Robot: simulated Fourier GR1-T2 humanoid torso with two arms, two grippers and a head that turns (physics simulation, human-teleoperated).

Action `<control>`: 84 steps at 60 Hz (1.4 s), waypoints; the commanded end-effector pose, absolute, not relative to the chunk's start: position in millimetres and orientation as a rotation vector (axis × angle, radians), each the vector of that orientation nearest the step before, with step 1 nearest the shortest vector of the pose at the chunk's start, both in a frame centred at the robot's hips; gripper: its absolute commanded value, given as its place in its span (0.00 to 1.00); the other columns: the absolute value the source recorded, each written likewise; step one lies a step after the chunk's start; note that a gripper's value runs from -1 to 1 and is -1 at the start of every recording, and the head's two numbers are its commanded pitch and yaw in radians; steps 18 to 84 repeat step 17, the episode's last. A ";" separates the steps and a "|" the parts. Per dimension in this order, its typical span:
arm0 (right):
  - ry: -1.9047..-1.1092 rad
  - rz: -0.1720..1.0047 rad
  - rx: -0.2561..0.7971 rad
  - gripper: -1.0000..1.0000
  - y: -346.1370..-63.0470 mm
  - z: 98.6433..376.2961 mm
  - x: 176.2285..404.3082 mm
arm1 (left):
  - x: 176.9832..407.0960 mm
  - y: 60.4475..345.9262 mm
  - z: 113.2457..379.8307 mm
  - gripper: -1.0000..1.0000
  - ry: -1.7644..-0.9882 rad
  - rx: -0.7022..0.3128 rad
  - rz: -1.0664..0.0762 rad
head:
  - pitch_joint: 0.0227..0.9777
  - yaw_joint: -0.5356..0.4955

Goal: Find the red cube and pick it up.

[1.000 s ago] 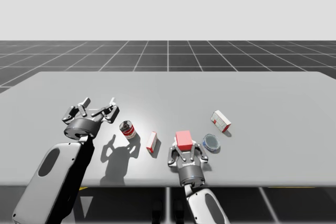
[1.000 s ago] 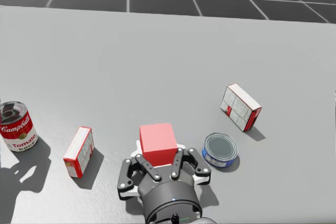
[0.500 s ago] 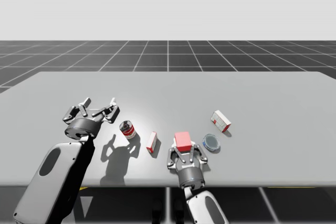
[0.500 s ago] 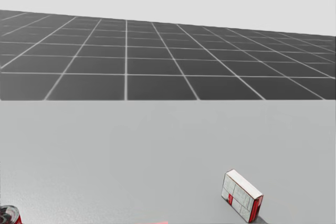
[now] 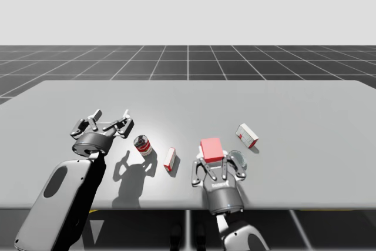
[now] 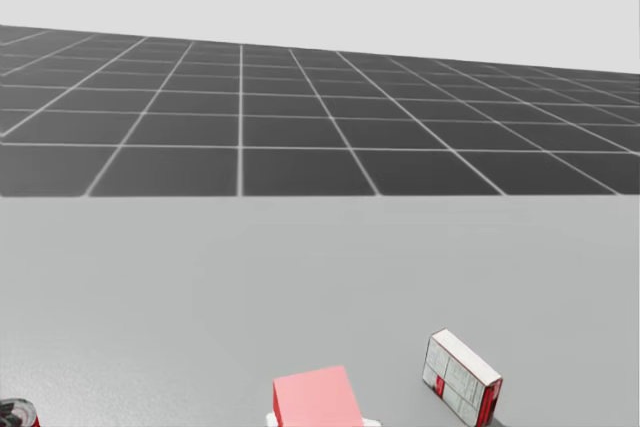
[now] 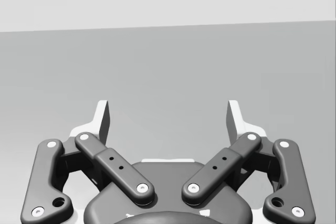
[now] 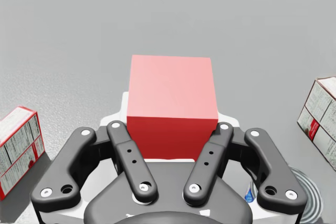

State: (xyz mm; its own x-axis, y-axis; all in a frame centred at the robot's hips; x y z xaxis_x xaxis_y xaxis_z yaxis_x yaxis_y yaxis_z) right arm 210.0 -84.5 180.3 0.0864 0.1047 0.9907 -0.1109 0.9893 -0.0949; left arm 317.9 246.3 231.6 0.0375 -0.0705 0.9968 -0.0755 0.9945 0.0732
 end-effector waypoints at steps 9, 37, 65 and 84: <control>-1.722 0.000 -0.075 1.00 -107.2 265.8 220.0 | 317.2 247.4 232.3 0.00 -1.534 0.115 0.008 | 0.42 0.36; -1.826 0.010 -0.085 1.00 -111.1 298.8 213.5 | 317.2 247.4 232.3 0.00 -1.534 0.115 0.008 | 0.42 0.36; -1.826 0.010 -0.085 1.00 -111.1 298.8 213.5 | 317.2 247.4 232.3 0.00 -1.534 0.115 0.008 | 0.42 0.36; -1.826 0.010 -0.085 1.00 -111.1 298.8 213.5 | 317.2 247.4 232.3 0.00 -1.534 0.115 0.008 | 0.42 0.36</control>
